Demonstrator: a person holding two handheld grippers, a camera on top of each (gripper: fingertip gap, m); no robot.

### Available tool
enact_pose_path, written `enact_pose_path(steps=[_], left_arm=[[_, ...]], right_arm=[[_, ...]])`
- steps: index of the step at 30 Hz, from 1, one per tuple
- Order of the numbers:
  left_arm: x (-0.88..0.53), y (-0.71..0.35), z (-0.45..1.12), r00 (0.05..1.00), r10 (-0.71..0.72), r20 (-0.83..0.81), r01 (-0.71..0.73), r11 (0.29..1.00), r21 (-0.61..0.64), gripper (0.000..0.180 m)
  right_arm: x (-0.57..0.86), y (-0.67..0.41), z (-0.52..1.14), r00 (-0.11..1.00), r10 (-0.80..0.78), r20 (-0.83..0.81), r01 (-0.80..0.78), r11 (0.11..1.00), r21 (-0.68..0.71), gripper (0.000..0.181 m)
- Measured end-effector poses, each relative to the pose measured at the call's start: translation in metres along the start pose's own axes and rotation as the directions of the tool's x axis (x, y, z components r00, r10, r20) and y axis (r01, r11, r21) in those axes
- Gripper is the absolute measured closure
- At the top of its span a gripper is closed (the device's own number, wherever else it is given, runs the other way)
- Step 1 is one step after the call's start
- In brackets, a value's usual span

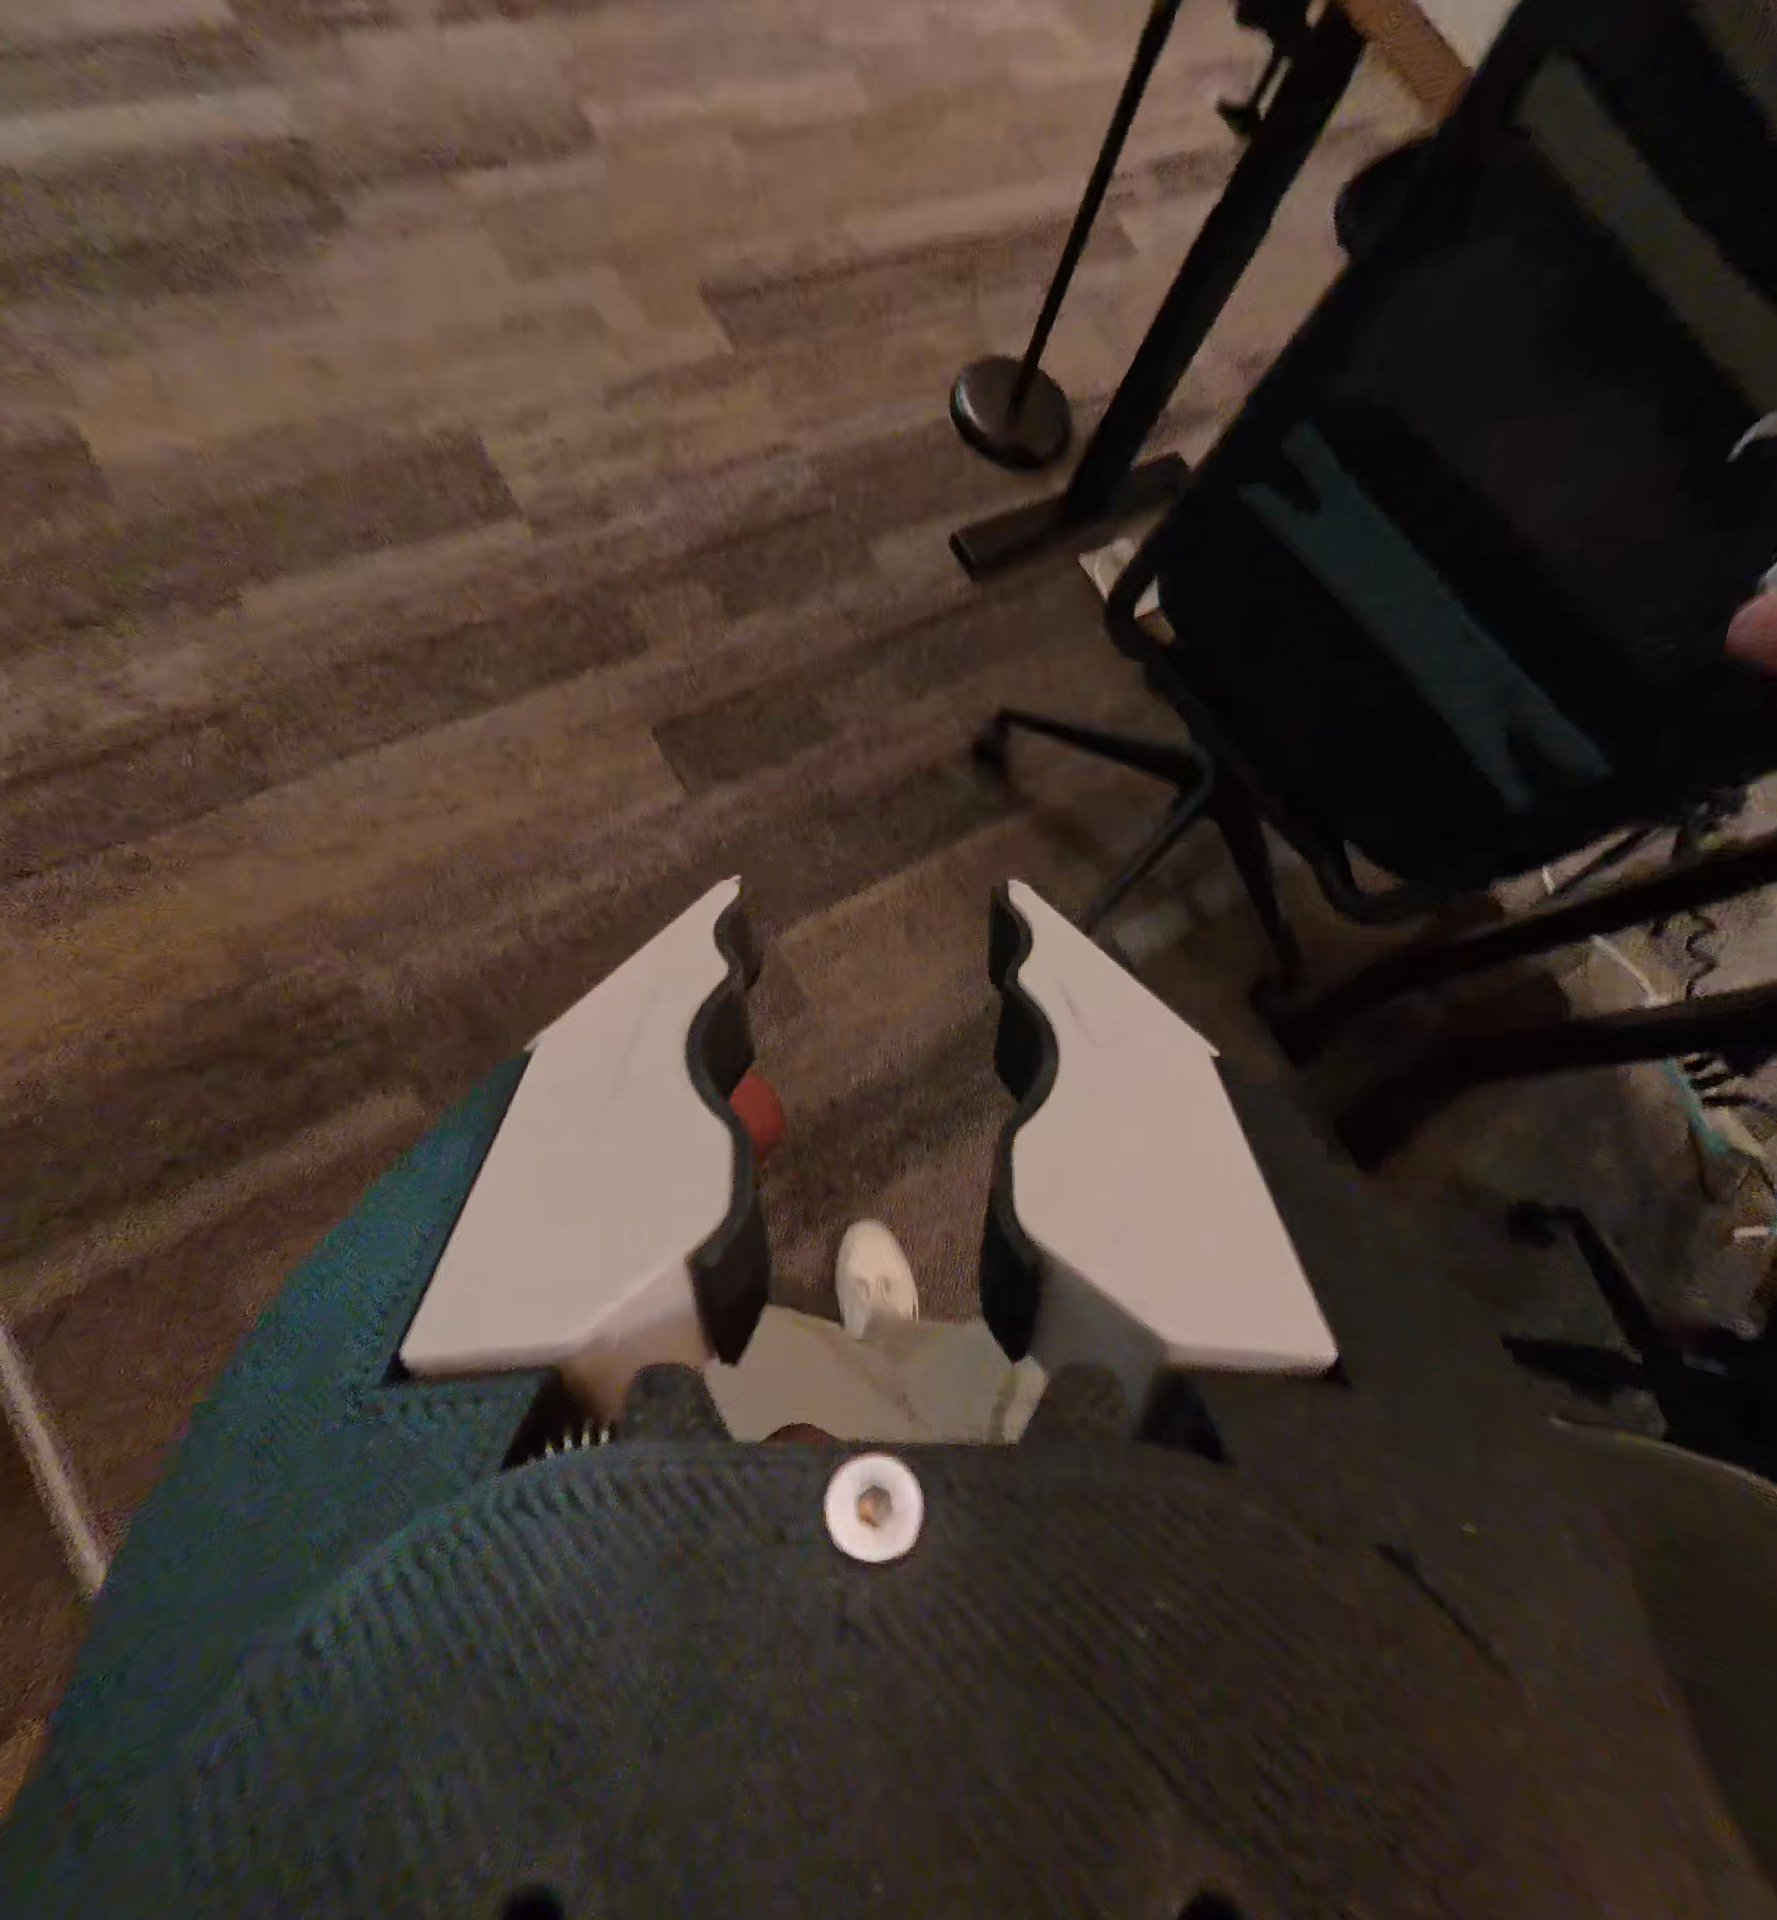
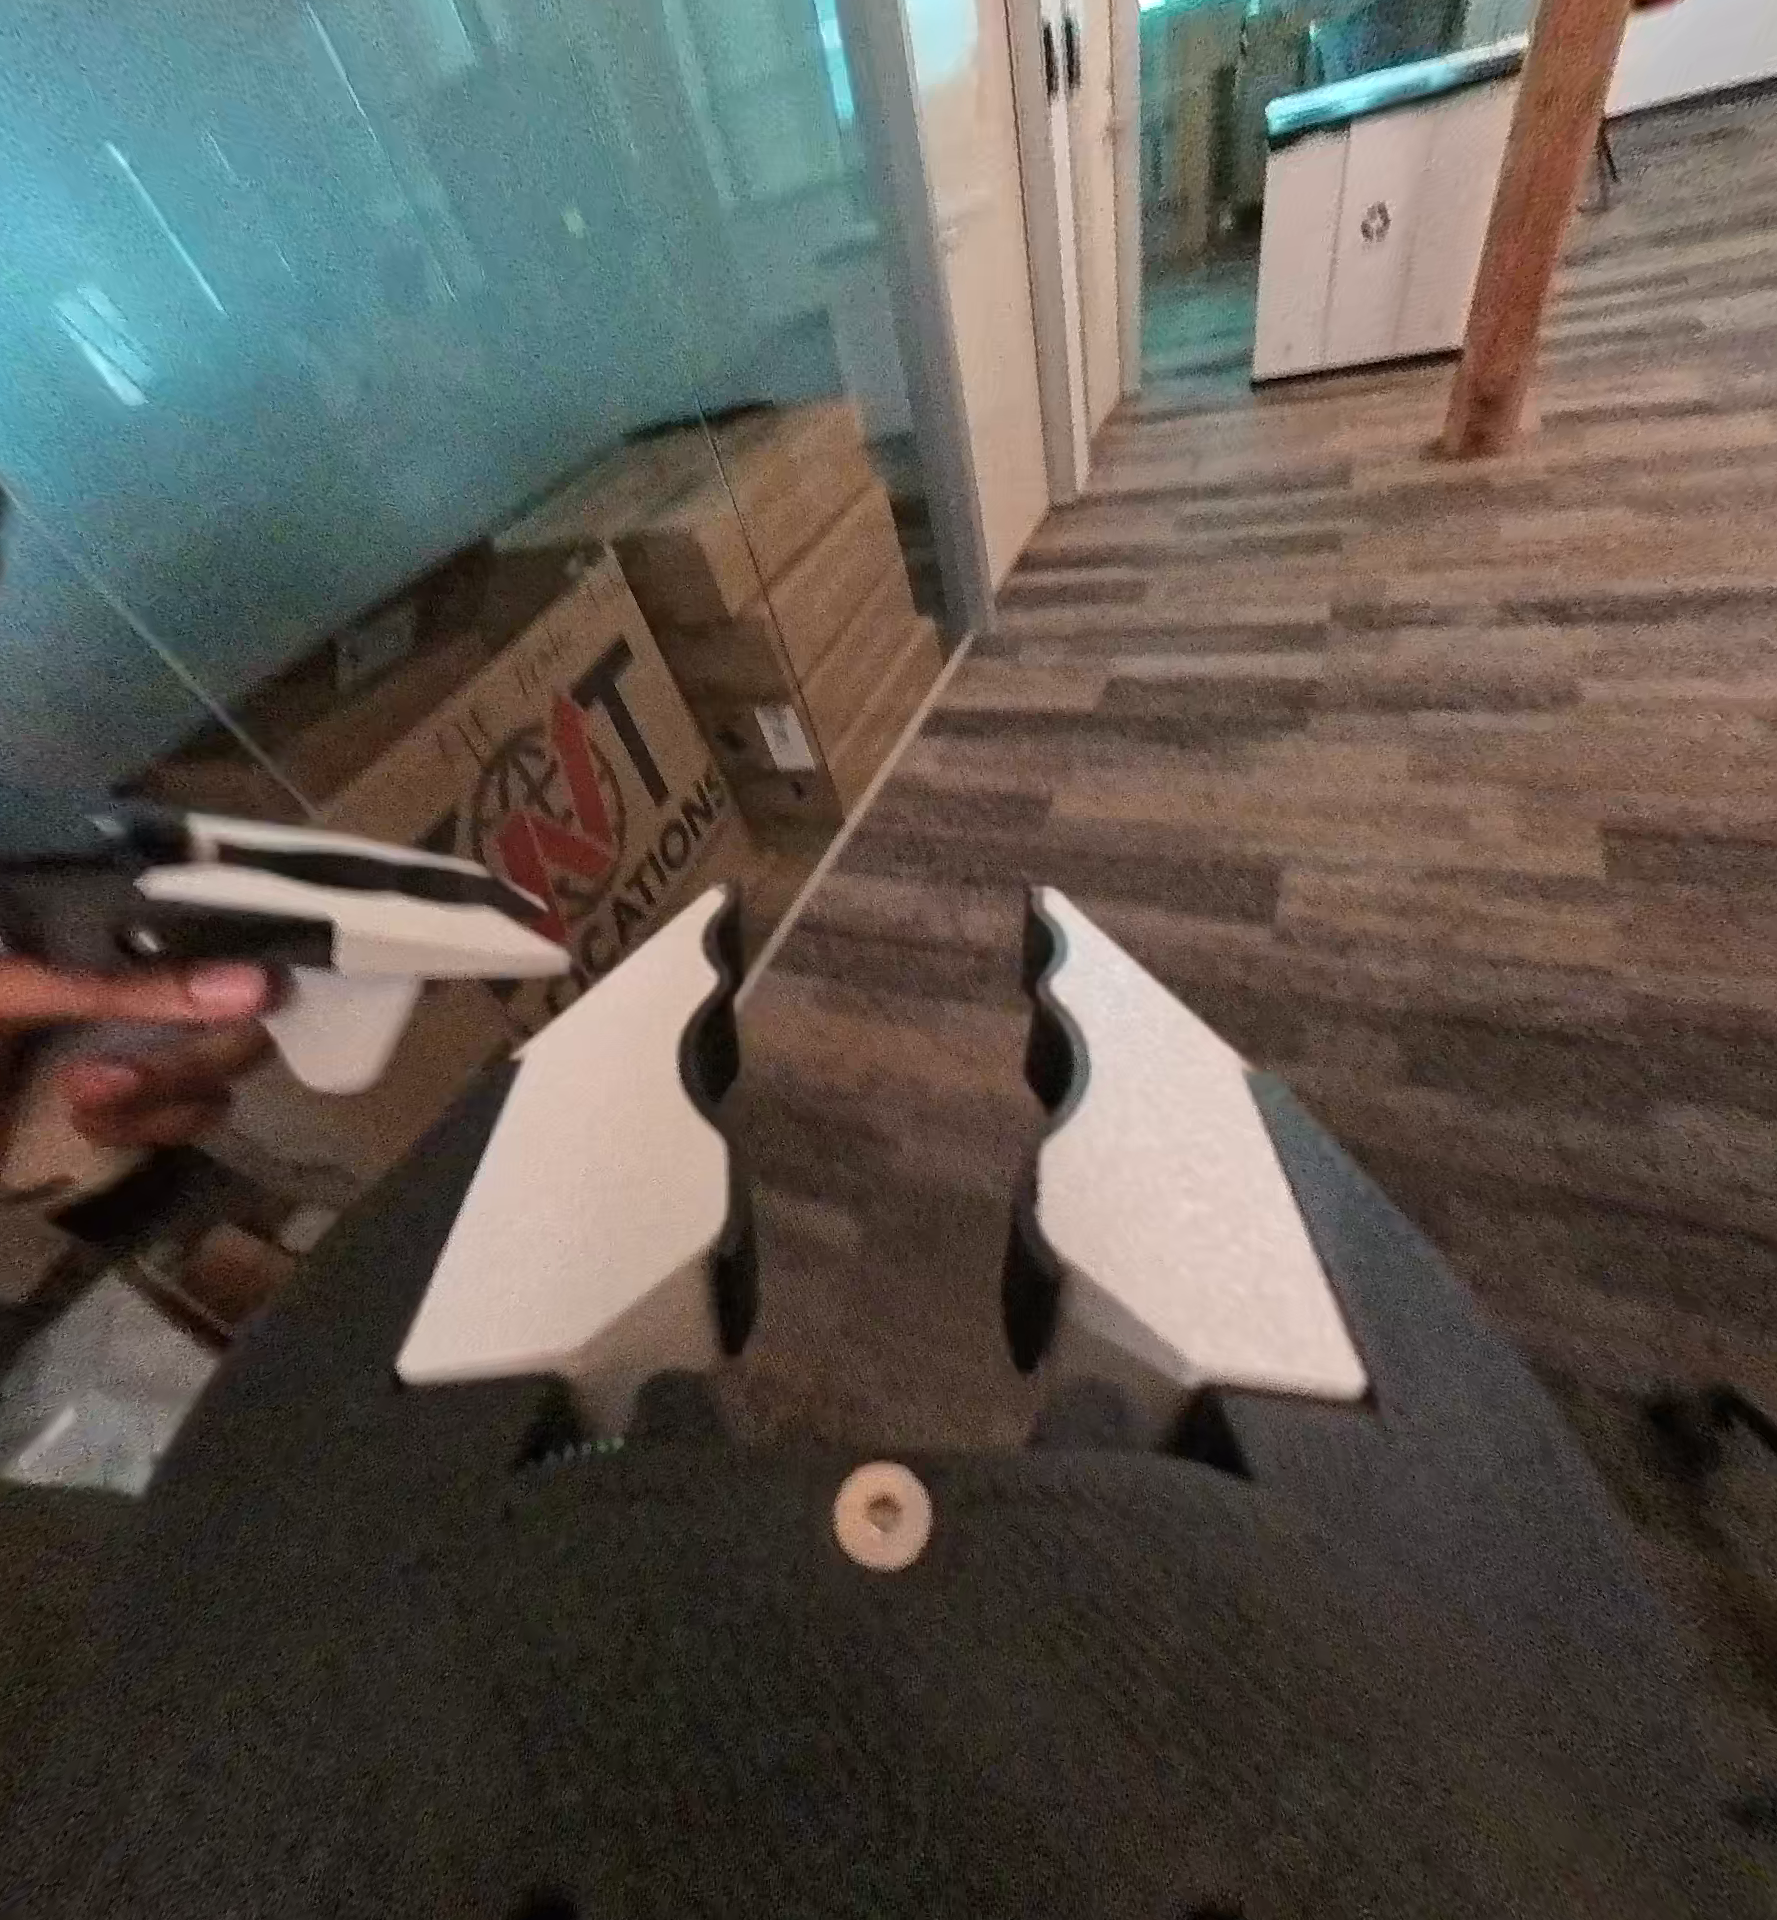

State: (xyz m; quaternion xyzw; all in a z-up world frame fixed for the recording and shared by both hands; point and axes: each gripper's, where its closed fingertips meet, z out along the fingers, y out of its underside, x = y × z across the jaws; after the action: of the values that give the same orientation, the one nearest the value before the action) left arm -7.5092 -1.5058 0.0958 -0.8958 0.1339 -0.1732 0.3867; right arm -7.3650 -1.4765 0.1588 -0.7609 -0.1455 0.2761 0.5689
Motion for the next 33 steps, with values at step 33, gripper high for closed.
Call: enact_pose_path(steps=[33], left_arm=[[-0.115, -0.799, 0.894, 0.902, 0.252, -0.351, -0.289, 0.956, -0.055, 0.135]], right_arm=[[0.843, -0.356, 0.682, 0.928, 0.120, -0.353, -0.094, 0.992, 0.089, 0.104]])
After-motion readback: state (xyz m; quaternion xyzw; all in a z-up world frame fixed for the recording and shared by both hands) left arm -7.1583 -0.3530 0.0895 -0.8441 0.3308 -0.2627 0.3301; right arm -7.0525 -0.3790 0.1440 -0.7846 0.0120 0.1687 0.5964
